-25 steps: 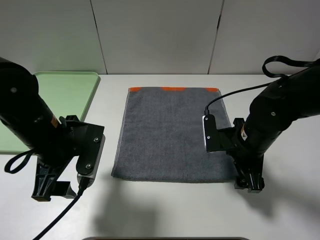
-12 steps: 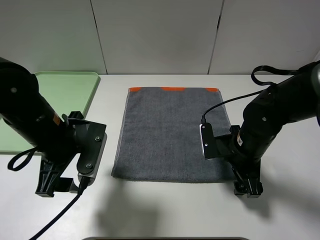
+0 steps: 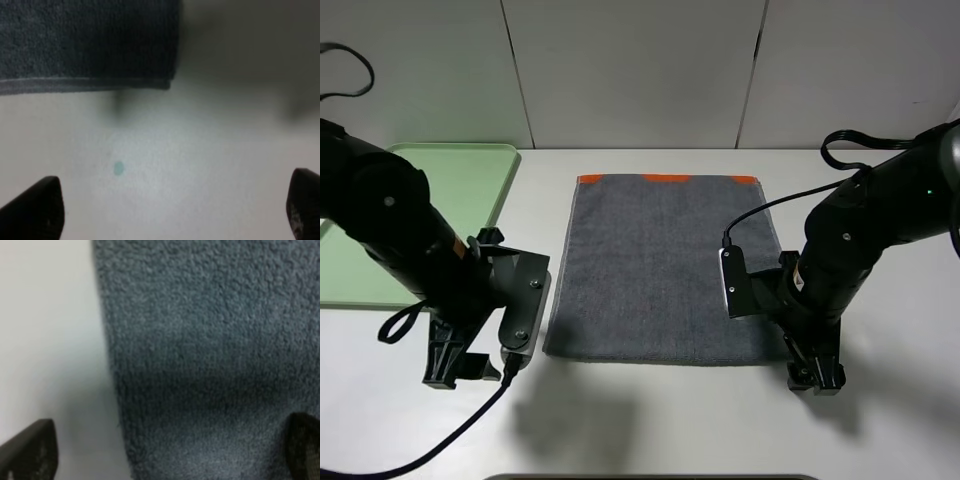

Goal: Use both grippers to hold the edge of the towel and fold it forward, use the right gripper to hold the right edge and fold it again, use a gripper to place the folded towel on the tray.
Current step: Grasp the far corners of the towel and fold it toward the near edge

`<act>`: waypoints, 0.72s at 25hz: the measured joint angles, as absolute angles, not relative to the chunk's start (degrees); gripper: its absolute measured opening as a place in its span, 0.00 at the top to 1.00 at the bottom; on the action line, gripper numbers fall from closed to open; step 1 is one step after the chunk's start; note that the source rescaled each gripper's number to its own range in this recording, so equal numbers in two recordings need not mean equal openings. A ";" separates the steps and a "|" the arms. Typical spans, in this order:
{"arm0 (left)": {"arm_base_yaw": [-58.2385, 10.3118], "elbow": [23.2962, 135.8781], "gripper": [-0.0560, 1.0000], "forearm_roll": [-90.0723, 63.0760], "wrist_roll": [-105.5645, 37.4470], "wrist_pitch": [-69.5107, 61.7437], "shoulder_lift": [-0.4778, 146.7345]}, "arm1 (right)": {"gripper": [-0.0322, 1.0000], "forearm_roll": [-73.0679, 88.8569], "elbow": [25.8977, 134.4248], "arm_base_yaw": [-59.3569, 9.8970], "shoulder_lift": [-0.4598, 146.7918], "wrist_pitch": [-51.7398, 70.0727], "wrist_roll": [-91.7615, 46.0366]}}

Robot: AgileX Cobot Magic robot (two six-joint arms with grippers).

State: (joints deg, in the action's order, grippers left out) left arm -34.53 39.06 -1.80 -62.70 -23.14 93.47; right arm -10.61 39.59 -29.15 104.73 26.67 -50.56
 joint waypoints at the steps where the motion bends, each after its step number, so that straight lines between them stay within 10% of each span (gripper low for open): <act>1: -34.53 39.06 0.11 -1.80 -63.09 -22.95 94.24 | 0.00 -10.61 39.59 -29.15 104.73 26.62 -50.56; 18: -35.27 46.53 0.13 -4.93 -63.69 -20.72 100.29 | 0.00 -9.06 39.59 -29.15 104.73 25.52 -50.98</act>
